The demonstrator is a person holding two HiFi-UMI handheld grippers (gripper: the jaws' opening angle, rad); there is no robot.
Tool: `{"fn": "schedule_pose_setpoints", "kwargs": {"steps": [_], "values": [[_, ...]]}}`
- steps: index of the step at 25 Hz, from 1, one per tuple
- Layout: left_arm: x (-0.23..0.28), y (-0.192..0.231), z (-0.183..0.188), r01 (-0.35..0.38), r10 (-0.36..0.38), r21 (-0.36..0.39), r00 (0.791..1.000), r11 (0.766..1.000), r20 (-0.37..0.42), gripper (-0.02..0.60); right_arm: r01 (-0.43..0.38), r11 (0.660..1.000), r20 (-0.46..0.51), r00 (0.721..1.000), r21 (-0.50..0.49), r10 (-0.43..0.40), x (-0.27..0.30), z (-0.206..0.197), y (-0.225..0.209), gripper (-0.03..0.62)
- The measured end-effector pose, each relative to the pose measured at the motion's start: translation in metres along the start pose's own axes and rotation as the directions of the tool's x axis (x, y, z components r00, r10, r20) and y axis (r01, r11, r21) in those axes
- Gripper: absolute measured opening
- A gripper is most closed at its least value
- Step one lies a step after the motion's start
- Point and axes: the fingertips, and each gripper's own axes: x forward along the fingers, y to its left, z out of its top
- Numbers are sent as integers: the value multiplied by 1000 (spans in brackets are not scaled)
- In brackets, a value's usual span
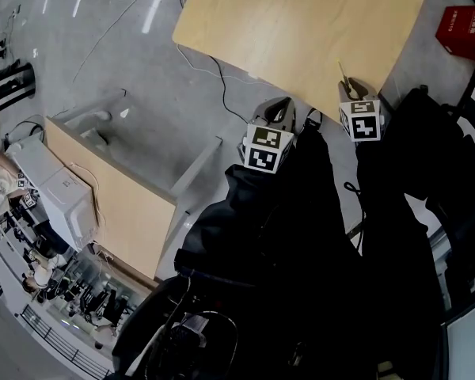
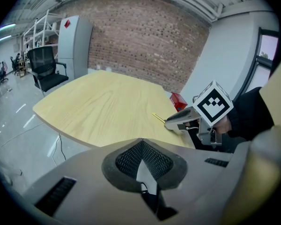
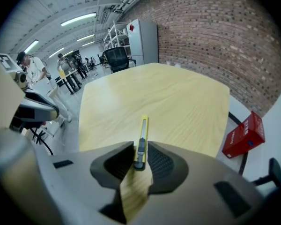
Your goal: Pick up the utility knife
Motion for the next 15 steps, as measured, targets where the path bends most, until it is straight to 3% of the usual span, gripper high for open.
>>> {"fn": "schedule_pose_setpoints", "kwargs": {"steps": [9,15], "values": [[-2,-2,4,2,-2,9,1000,1000,4,2,16,999,-6,1000,33,-16,-1,1,-3,71],[-13,-4,14,-1,0,26,1000,1000,28,2,33,999,74,997,24,-35,-29,18,-2,71]]}}
